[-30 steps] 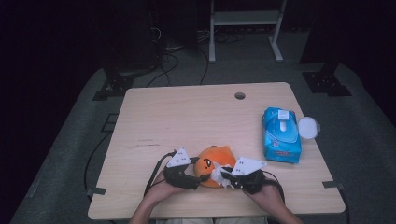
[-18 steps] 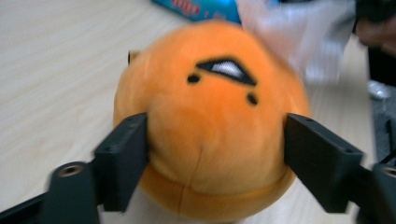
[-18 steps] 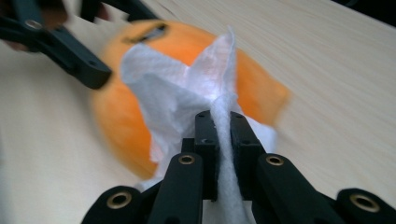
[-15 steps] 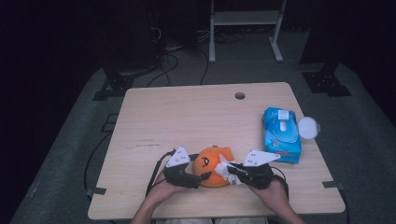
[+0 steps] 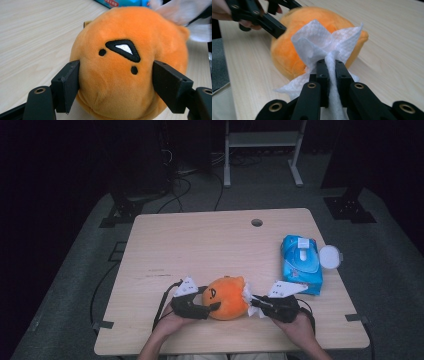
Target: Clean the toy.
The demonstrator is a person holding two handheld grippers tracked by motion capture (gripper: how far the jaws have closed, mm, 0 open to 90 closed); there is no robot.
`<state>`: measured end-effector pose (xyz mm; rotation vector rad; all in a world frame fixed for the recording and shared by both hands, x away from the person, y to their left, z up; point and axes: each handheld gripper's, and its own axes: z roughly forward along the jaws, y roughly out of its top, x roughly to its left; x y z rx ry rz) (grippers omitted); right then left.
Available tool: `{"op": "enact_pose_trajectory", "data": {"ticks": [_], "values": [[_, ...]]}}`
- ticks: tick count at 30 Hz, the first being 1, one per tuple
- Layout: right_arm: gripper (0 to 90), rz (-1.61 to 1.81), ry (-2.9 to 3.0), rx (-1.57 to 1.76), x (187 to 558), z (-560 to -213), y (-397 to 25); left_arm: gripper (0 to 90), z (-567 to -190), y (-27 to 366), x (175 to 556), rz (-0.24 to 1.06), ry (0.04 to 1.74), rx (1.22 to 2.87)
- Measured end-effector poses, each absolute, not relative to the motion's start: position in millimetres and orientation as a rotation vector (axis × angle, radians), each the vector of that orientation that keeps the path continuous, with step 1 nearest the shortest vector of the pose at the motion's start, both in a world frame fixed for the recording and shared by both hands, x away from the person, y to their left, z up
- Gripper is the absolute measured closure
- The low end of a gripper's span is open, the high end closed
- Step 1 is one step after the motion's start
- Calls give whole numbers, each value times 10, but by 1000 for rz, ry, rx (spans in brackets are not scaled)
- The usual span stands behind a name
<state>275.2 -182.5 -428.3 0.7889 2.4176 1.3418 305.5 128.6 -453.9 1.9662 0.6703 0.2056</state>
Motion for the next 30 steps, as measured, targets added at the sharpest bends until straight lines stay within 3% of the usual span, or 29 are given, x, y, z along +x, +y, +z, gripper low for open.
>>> {"op": "enact_pose_trajectory", "data": {"ticks": [13, 16, 24, 30], "values": [[830, 1413, 2406, 767, 2764, -4255, -1815, 235, -4539, 1226, 3051, 205, 694, 1940], [830, 1368, 2389, 848, 2848, -4301, -1910, 199, -4489, 1210, 3024, 180, 602, 1951], [830, 1367, 2374, 680, 2650, -4172, -1676, 251, -4498, 1123, 3015, 234, 695, 1935], [834, 1306, 2352, 722, 2761, -4230, -1653, 191, -4469, 1145, 2976, 173, 611, 1953]]}}
